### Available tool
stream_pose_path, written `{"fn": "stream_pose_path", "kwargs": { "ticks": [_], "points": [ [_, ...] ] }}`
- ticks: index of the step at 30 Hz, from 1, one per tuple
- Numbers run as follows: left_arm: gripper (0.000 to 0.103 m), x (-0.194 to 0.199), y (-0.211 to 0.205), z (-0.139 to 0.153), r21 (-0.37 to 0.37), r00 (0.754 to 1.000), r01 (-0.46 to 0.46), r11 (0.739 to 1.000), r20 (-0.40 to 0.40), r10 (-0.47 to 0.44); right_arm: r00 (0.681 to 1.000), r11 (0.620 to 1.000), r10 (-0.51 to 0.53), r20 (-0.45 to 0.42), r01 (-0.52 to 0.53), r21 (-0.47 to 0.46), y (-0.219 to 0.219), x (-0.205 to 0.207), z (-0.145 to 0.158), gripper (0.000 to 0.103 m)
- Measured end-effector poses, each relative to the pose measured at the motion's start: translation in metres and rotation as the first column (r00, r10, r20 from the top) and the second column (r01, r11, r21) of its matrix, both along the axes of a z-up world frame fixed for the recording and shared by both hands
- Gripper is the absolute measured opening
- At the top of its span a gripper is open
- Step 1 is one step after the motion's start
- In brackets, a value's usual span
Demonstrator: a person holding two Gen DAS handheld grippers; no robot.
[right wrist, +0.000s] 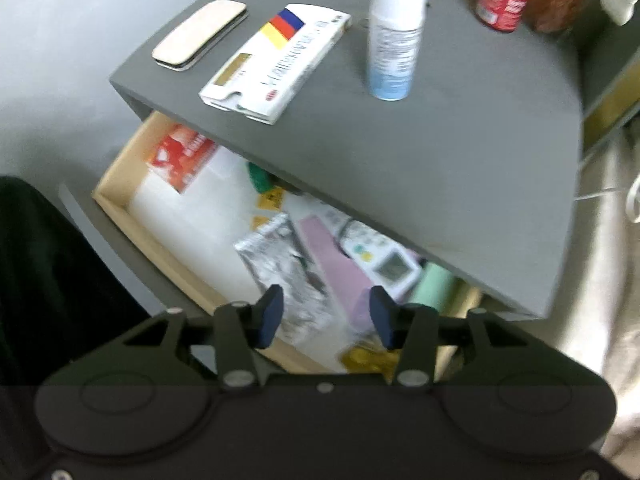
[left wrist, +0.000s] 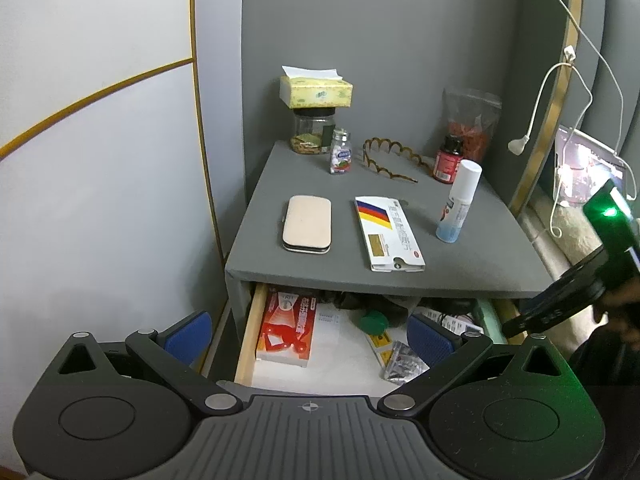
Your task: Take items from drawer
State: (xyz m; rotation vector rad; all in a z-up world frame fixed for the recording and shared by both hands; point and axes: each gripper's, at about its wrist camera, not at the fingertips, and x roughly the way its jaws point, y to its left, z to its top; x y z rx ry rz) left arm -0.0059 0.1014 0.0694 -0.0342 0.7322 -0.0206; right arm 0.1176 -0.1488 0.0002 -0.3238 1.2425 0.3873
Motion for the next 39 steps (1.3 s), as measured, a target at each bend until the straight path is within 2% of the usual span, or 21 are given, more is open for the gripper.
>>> {"fn": "stream_pose_path", "kwargs": {
  "ticks": [4, 11, 16, 23, 26, 27, 31, 33, 35, 39],
  "points": [
    [0.103, 0.000, -0.003, -0.005, 0.002, 1.000, 0.008, 1.000, -0.017, -0.008, 1.000, 0.998, 0.017, 0.023, -0.016, -0.054, -0.007, -0.006, 0.005, 0.053],
    [0.103, 0.003, -0.005, -0.017, -0.046, 0.998, 0.010, 0.999, -0.062, -0.013, 1.000, 1.000, -0.009, -0.001, 0.009, -0.022, -0.023, -0.002, 0.002, 0.053],
    [0.103, 0.006, -0.001, -0.021, -0.051, 0.997, -0.001, 0.999, -0.077, -0.003, 0.999, 0.998, -0.014, -0.028, 0.013, -0.057, -0.026, 0.003, -0.012, 0.052],
    [0.103, 0.010, 0.008, -0.023, -0.054, 0.996, -0.031, 0.998, -0.085, 0.026, 0.993, 0.996, 0.084, -0.082, -0.084, 0.000, 0.010, 0.000, -0.020, 0.052],
    [0.103, 0.009, 0.012, -0.022, -0.056, 0.996, -0.037, 0.998, -0.085, 0.032, 0.991, 0.994, 0.096, -0.092, -0.099, -0.034, 0.018, 0.002, -0.027, 0.052],
    [0.103, 0.008, 0.013, -0.022, -0.058, 0.996, -0.041, 0.998, -0.085, 0.036, 0.989, 0.990, 0.110, -0.096, -0.117, -0.080, 0.023, 0.003, -0.032, 0.052],
    [0.103, 0.008, 0.016, -0.021, -0.064, 0.995, -0.048, 0.997, -0.089, 0.042, 0.988, 0.985, 0.111, -0.109, -0.124, -0.119, 0.023, 0.002, -0.037, 0.051],
    [0.103, 0.009, 0.017, -0.020, -0.068, 0.995, -0.047, 0.997, -0.087, 0.041, 0.985, 0.982, 0.106, -0.137, -0.125, -0.141, 0.018, 0.003, -0.043, 0.049],
    [0.103, 0.008, 0.016, -0.017, -0.071, 0.996, -0.043, 0.997, -0.079, 0.038, 0.984, 0.972, 0.091, -0.150, -0.121, -0.202, 0.012, 0.004, -0.048, 0.045],
    [0.103, 0.009, 0.014, -0.018, -0.073, 0.996, -0.032, 0.997, -0.086, 0.026, 0.987, 0.973, 0.062, -0.148, -0.093, -0.212, 0.001, 0.005, -0.045, 0.045]
  ]
}}
